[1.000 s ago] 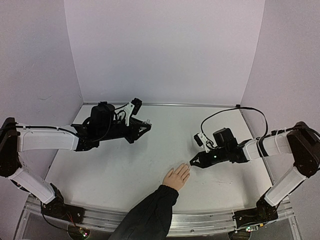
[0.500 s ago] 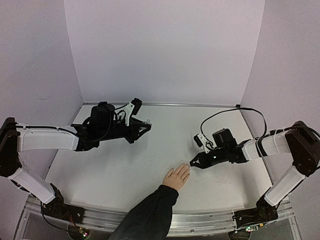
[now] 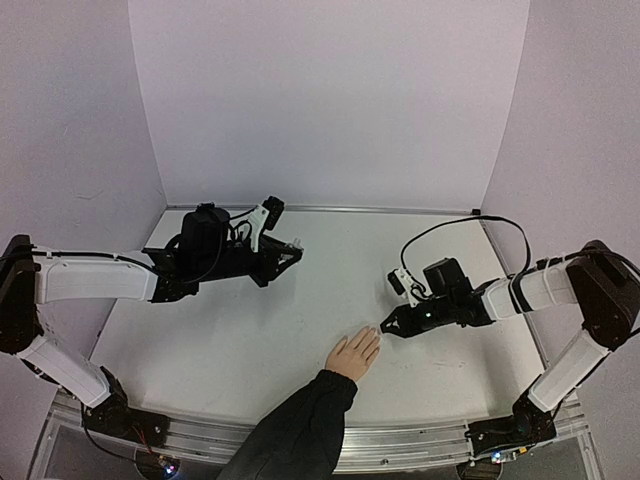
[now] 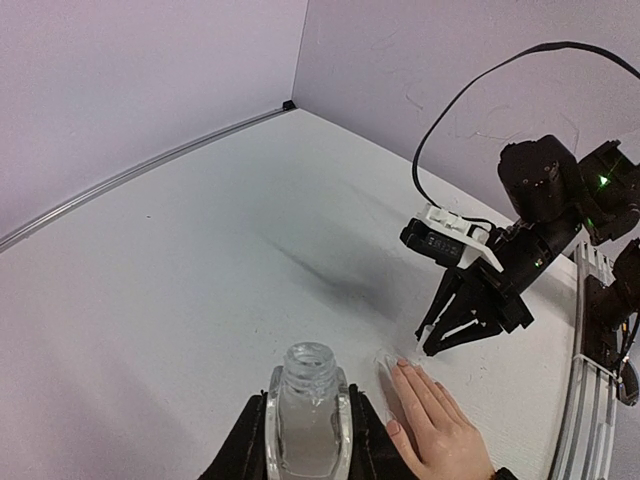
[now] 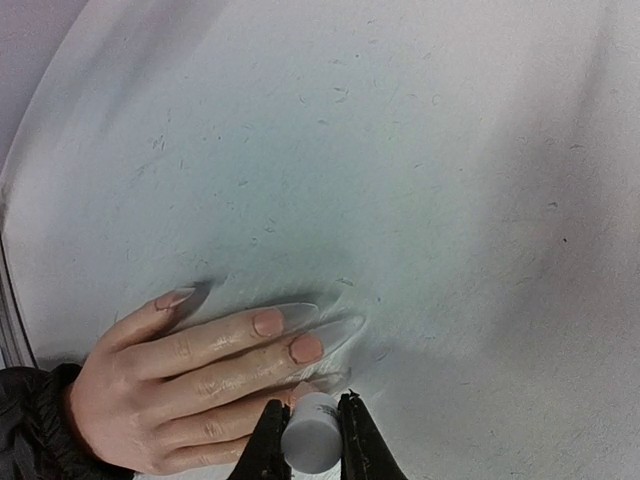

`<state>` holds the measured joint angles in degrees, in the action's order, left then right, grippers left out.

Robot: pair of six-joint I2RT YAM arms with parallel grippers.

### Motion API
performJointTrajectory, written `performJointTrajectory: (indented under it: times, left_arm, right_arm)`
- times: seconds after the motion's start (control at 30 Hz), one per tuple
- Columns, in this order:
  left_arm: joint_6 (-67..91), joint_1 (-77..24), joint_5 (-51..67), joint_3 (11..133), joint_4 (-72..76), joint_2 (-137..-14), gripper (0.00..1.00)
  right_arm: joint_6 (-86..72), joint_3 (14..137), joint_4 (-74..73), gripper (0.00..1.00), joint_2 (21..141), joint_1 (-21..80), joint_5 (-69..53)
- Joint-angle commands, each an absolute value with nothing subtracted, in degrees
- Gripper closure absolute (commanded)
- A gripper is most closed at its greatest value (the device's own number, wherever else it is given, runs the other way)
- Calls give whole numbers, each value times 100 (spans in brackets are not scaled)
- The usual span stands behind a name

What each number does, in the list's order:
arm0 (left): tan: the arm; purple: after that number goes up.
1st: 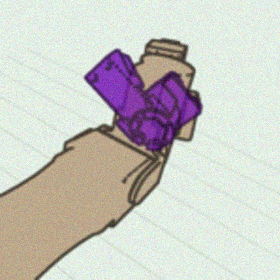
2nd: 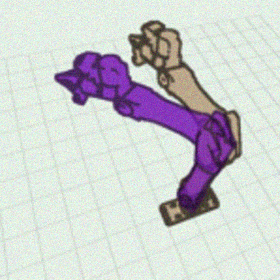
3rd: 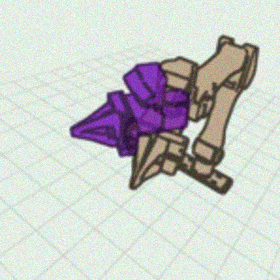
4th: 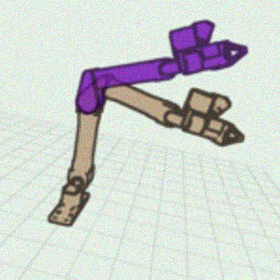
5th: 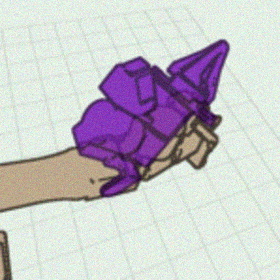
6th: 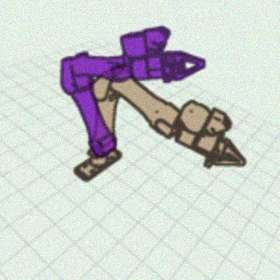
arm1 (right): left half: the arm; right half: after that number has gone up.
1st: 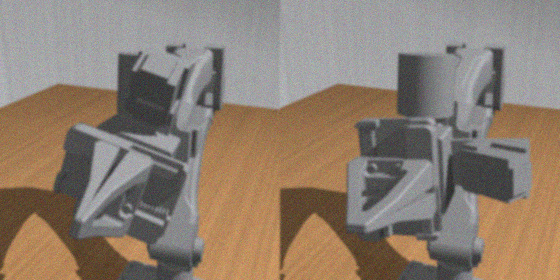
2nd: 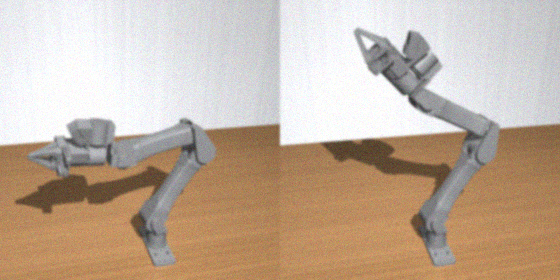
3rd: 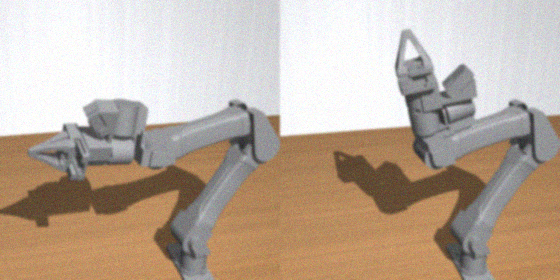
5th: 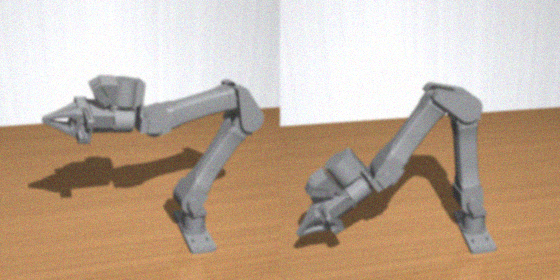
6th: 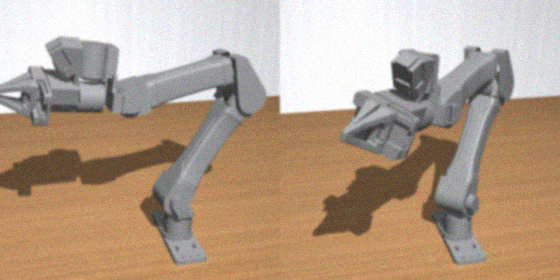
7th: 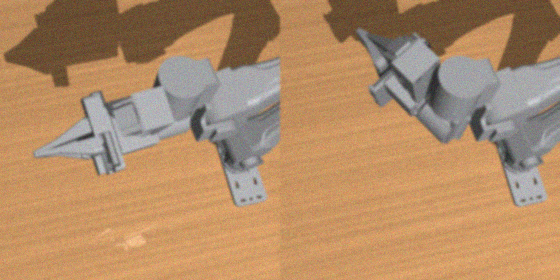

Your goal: Paint the nails

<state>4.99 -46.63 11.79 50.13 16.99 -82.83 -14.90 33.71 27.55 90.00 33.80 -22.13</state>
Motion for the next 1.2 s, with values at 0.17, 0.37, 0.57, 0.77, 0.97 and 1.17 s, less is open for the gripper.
performJointTrajectory:
  times: [0.17, 0.37, 0.57, 0.77, 0.97, 1.17]
  left_arm:
    - [486, -4693, 1178, 5180, 2048, -8254, 100]
    - [483, -4693, 1178, 5168, 2048, -8236, 100]
    - [490, -4696, 1178, 5125, 2048, -8177, 100]
    - [540, -4693, 1186, 5090, 2048, -8124, 100]
    - [571, -4694, 1178, 5056, 2048, -8073, 100]
    - [580, -4693, 1170, 5063, 2048, -8069, 100]
  right_arm:
    - [-1551, 3675, 2885, 100, 9158, 3417, -2116]
    - [-1608, 3678, 2839, 100, 9080, 3416, -1932]
    - [-1573, 3578, 2726, 100, 8697, 3410, -1949]
    - [-1454, 3474, 2537, 100, 8431, 3415, -2118]
    - [-1406, 3525, 2477, 100, 8591, 3426, -2345]
    - [-1380, 3504, 2452, 100, 8653, 3454, -2361]
